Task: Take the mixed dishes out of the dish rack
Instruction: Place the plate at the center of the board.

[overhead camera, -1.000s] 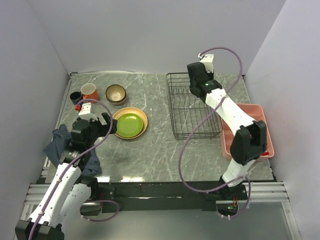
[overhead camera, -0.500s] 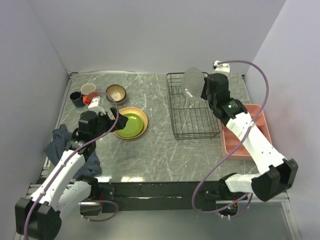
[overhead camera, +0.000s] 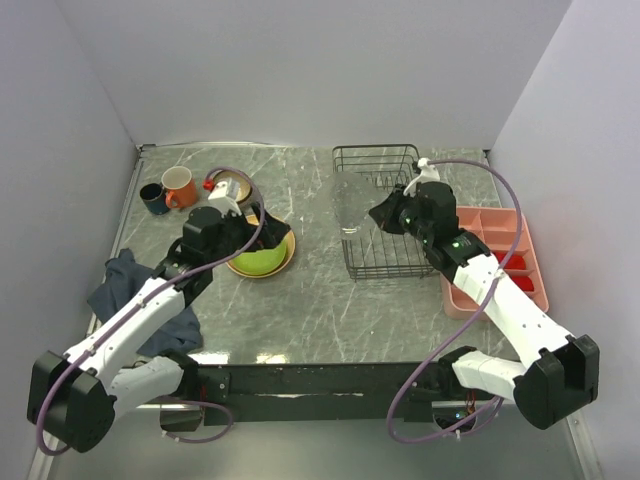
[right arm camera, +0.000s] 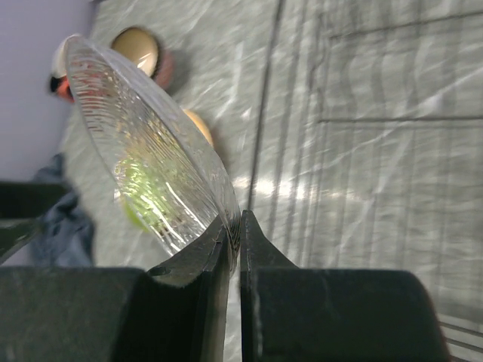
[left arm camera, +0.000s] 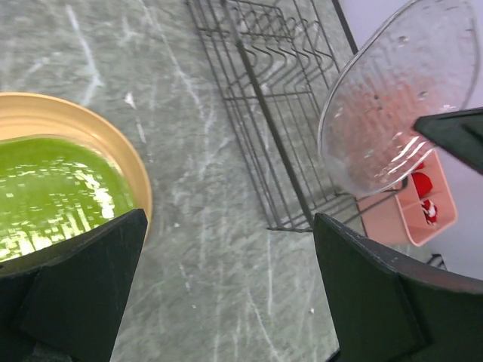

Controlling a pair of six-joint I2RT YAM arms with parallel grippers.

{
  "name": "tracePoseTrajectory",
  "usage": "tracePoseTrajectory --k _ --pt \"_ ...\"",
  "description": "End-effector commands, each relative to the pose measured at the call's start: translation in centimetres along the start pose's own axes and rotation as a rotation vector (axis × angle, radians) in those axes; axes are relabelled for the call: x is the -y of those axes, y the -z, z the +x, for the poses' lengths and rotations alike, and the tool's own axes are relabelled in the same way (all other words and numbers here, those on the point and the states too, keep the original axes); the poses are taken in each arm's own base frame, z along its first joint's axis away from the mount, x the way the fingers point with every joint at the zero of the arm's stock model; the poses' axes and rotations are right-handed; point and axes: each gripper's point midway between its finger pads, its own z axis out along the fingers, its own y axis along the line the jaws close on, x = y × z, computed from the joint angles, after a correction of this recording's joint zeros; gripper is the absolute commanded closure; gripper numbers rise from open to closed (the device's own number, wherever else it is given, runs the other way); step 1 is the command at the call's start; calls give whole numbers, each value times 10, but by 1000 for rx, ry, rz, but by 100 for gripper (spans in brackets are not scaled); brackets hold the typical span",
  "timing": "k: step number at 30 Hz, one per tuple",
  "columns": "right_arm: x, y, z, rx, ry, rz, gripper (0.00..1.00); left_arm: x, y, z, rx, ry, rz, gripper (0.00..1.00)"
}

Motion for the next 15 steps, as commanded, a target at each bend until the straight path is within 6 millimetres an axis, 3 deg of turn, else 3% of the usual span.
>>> tracePoseTrajectory --k 1,12,15 --pt "-43 8 -9 37 -85 -217 98 36 -7 -21 57 22 95 3" --pt "-51 8 16 -29 -130 -309 98 56 -22 -10 25 51 143 13" --pt "-50 7 22 -48 -133 -315 98 59 -24 -8 31 67 154 21"
